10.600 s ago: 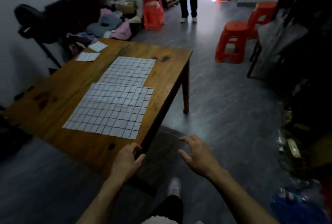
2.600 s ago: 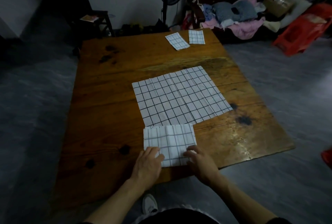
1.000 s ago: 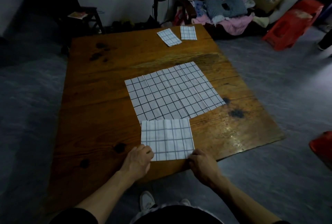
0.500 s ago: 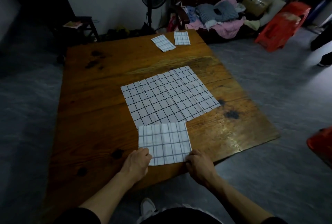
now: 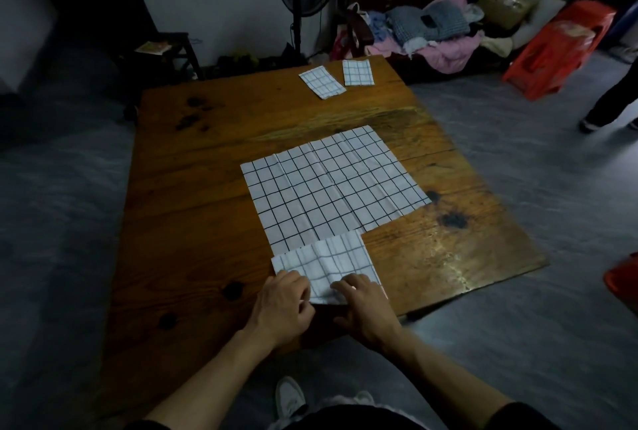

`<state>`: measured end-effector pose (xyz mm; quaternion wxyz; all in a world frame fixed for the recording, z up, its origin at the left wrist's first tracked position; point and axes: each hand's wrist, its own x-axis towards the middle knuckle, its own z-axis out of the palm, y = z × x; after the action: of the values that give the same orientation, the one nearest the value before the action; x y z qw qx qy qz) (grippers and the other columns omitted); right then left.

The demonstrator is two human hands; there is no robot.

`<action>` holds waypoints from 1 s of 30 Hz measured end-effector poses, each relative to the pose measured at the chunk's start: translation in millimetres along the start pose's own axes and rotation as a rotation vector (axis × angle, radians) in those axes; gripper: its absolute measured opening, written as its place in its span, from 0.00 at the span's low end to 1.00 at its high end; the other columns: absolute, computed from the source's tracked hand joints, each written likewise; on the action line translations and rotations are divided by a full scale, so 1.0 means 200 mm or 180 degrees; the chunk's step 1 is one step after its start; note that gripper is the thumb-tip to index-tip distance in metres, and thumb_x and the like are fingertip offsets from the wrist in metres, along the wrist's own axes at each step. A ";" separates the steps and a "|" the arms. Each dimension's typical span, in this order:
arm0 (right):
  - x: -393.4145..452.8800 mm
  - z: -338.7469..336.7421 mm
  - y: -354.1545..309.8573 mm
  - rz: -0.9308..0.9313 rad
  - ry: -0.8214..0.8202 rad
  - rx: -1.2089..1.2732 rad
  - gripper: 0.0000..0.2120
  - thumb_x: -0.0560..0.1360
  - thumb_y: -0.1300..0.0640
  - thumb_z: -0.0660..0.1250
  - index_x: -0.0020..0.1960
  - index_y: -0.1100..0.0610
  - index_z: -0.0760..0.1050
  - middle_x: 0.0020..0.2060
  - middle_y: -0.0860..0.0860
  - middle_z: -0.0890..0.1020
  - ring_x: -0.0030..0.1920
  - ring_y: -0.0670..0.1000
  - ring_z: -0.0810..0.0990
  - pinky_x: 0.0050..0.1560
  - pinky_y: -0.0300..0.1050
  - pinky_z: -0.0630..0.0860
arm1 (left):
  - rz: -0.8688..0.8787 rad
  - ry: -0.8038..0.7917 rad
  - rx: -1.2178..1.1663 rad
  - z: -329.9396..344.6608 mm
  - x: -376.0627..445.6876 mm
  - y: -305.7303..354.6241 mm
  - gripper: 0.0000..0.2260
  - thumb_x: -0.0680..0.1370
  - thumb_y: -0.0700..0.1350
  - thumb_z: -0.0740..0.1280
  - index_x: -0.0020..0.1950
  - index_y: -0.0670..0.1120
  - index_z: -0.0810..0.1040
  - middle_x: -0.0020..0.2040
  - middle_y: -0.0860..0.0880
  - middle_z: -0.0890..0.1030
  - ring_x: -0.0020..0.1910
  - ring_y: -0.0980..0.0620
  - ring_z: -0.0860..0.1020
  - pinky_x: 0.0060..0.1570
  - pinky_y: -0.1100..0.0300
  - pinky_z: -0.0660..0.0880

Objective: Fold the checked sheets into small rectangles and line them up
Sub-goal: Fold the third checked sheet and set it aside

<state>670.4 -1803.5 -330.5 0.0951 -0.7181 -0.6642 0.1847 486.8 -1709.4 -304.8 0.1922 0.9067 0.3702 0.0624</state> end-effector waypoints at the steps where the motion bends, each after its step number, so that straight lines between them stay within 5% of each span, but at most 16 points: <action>1: 0.01 0.00 -0.02 -0.0053 0.0084 -0.0006 0.22 0.70 0.48 0.70 0.62 0.48 0.72 0.58 0.49 0.75 0.56 0.52 0.73 0.51 0.43 0.67 | 0.0006 0.0064 -0.0097 -0.02 0.01 0.02 0.03 0.70 0.48 0.63 0.39 0.52 0.69 0.38 0.55 0.70 0.39 0.55 0.68 0.41 0.58 0.70; 5: 0.03 -0.05 -0.02 -0.0083 0.0604 0.0203 0.12 0.71 0.49 0.62 0.51 0.51 0.78 0.46 0.48 0.77 0.44 0.51 0.77 0.40 0.41 0.69 | 0.0079 0.0408 -0.0586 -0.10 0.03 0.13 0.03 0.71 0.48 0.63 0.39 0.52 0.70 0.38 0.56 0.71 0.40 0.56 0.69 0.40 0.60 0.69; 11: 0.07 -0.20 0.04 0.0183 0.0800 0.1047 0.14 0.68 0.58 0.75 0.53 0.53 0.80 0.50 0.46 0.75 0.45 0.45 0.76 0.43 0.27 0.68 | 0.0394 0.0509 -0.0614 -0.17 0.05 0.15 0.14 0.71 0.59 0.68 0.51 0.53 0.74 0.48 0.56 0.76 0.47 0.58 0.72 0.48 0.63 0.69; 17: 0.08 -0.40 0.04 0.0194 0.1003 0.1643 0.10 0.71 0.67 0.69 0.48 0.54 0.78 0.46 0.46 0.76 0.45 0.42 0.75 0.43 0.33 0.75 | 0.0711 0.0497 -0.0292 -0.14 -0.01 0.13 0.15 0.75 0.62 0.65 0.52 0.52 0.75 0.50 0.55 0.77 0.49 0.58 0.73 0.49 0.63 0.70; 21: 0.06 -0.48 0.05 -0.0123 0.0521 0.1617 0.13 0.72 0.68 0.69 0.48 0.50 0.75 0.45 0.43 0.78 0.46 0.43 0.78 0.47 0.37 0.79 | 0.0174 0.0729 -0.0699 -0.16 0.03 0.14 0.12 0.76 0.56 0.65 0.56 0.51 0.75 0.54 0.56 0.74 0.54 0.59 0.70 0.53 0.65 0.70; 25: 0.04 -0.50 0.04 -0.0563 0.0452 0.1644 0.11 0.72 0.66 0.70 0.46 0.51 0.76 0.43 0.45 0.79 0.45 0.46 0.80 0.45 0.47 0.81 | 0.0011 0.0378 -0.0272 -0.19 0.12 0.08 0.21 0.74 0.55 0.69 0.66 0.55 0.72 0.64 0.58 0.70 0.64 0.59 0.64 0.60 0.63 0.61; 30: 0.02 -0.51 0.05 -0.0622 0.0521 0.1925 0.07 0.72 0.62 0.71 0.45 0.52 0.76 0.42 0.47 0.79 0.43 0.49 0.80 0.45 0.50 0.81 | -0.0008 -0.0137 -0.0613 -0.22 0.15 0.06 0.01 0.77 0.50 0.68 0.47 0.56 0.76 0.49 0.59 0.77 0.52 0.59 0.73 0.57 0.52 0.72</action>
<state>720.6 -1790.1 -241.3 0.3744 -0.6027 -0.6352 0.3053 505.4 -1682.8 -261.0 0.2864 0.8847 0.3595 0.0779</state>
